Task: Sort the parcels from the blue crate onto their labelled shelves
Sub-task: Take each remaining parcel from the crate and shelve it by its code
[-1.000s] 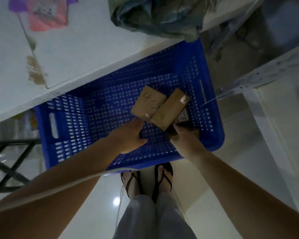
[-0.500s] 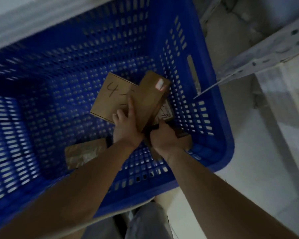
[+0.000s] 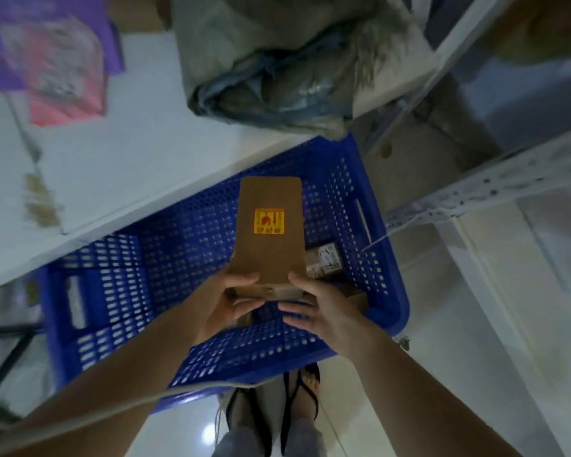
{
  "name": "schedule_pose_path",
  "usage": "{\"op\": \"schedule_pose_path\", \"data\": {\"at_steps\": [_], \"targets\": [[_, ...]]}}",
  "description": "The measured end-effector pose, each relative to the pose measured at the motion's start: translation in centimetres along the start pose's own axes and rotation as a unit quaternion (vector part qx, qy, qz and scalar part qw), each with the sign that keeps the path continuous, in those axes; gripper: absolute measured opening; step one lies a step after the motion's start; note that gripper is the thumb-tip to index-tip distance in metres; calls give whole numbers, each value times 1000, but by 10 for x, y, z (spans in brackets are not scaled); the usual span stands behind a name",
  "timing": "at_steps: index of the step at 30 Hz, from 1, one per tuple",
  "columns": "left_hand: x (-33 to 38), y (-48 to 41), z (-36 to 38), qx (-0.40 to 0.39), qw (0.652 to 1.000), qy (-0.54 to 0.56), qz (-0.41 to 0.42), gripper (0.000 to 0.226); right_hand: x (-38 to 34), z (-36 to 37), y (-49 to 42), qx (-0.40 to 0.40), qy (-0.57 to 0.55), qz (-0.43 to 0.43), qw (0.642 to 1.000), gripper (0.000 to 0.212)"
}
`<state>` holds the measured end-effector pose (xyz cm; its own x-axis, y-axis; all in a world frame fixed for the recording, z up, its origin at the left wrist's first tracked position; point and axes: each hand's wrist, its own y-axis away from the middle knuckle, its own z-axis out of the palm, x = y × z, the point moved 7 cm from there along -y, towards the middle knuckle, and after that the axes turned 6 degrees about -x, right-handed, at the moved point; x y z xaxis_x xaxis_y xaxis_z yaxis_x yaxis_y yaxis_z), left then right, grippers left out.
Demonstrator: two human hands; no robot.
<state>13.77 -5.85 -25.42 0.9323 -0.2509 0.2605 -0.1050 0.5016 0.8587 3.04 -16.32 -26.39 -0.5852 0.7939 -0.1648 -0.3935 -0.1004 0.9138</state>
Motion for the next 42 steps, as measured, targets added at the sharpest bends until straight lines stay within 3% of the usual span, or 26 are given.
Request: {"op": "schedule_pose_path", "data": {"at_steps": [3,6,7,9,11,13,16,20,22,27,28,31,34,36,37,39,40,42], "targets": [[7,37,20,16,993,-112,26,54,-21,10,38,27,23,-85,996,50],[13,65,39,110,968,-220,49,72,-42,19,85,144,185,-216,948,76],[13,72,52,94,969,-220,53,78,-47,26,103,195,274,-247,909,84],[11,81,88,13,987,-149,59,87,-53,52,137,270,456,-317,786,89],[17,92,104,30,994,-58,85,95,-54,80,165,320,556,-377,668,89],[27,106,100,108,988,-2,113,99,-55,98,183,303,577,-412,636,84],[37,126,89,118,985,39,123,98,-61,106,198,196,570,-448,661,65],[33,141,82,33,992,67,100,84,-75,104,218,212,534,-473,668,42],[22,143,81,-14,993,85,84,69,-73,121,216,162,558,-459,672,39],[7,150,78,-104,984,107,102,47,-60,148,214,77,634,-430,638,34],[6,154,74,-99,984,101,105,48,-56,147,217,72,622,-430,650,31],[2,169,54,-42,991,75,101,63,-44,138,228,66,500,-420,755,32],[10,194,49,-30,993,41,108,69,-33,127,240,134,396,-399,816,61],[20,214,55,-60,990,45,123,69,-26,118,246,146,300,-345,878,85],[27,225,59,-77,987,45,132,70,-20,116,249,127,250,-303,911,91],[41,248,66,-103,984,27,145,75,-5,126,260,49,207,-208,955,82],[47,261,70,-118,981,12,152,77,-1,135,269,8,188,-183,965,76],[57,289,85,-162,973,-16,161,76,-6,149,291,-43,128,-214,968,72]]}}
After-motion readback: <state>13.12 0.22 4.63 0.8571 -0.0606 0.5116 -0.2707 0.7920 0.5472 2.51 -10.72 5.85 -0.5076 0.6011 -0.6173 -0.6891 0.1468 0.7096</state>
